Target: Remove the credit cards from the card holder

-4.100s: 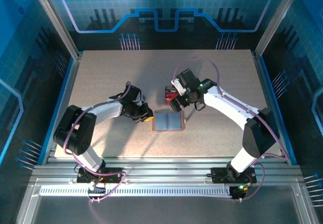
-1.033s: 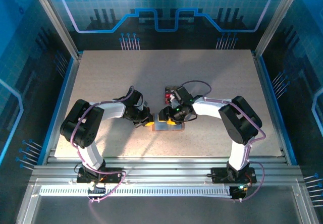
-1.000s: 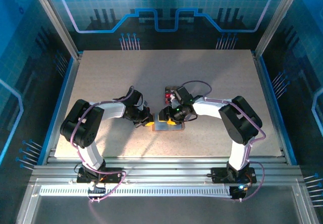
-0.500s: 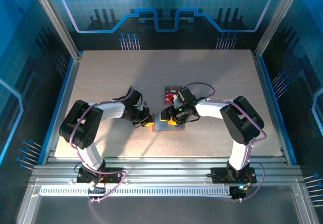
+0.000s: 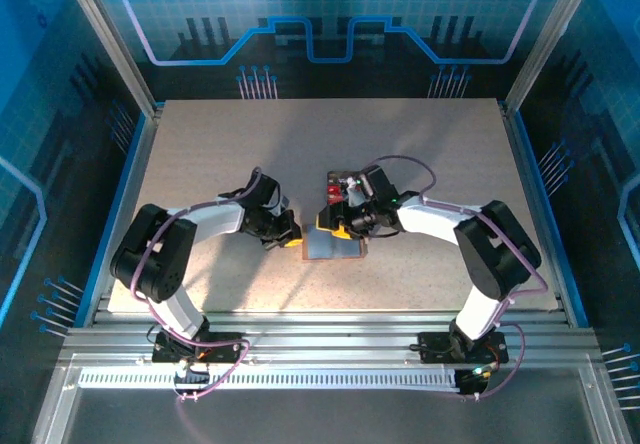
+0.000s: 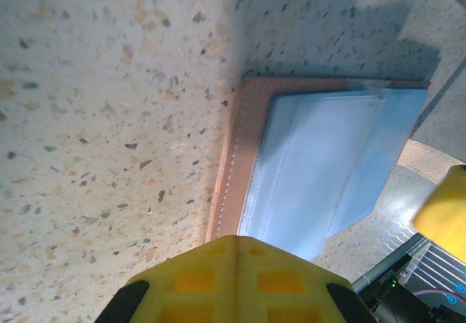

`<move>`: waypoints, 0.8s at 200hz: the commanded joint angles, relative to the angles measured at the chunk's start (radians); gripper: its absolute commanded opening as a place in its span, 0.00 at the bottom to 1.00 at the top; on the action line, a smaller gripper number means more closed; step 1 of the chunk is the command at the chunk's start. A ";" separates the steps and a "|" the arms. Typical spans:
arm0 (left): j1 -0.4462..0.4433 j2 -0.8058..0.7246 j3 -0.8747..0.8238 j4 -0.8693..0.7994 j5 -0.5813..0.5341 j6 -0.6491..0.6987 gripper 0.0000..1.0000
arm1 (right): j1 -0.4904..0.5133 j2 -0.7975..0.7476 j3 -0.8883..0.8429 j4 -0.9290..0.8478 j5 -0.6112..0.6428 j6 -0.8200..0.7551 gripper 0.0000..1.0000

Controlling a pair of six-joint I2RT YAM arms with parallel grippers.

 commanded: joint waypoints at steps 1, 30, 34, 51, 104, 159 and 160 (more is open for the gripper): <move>0.029 -0.045 0.040 -0.058 -0.043 0.052 0.07 | -0.044 -0.071 -0.001 -0.052 0.012 -0.045 0.64; 0.067 -0.088 0.059 -0.096 -0.103 0.099 0.20 | -0.106 -0.147 0.020 -0.194 0.080 -0.145 0.72; 0.073 -0.095 0.061 -0.105 -0.113 0.107 0.22 | -0.116 -0.160 0.024 -0.215 0.089 -0.161 0.73; 0.100 -0.125 0.068 -0.125 -0.148 0.137 0.34 | -0.169 -0.208 0.037 -0.291 0.131 -0.219 0.81; 0.200 -0.214 0.071 -0.135 -0.222 0.198 0.77 | -0.357 -0.320 0.060 -0.432 0.240 -0.363 1.00; 0.289 -0.268 0.041 -0.113 -0.349 0.223 0.99 | -0.516 -0.378 -0.015 -0.387 0.506 -0.498 1.00; 0.290 -0.270 0.039 -0.111 -0.353 0.224 0.99 | -0.519 -0.379 -0.019 -0.383 0.514 -0.499 1.00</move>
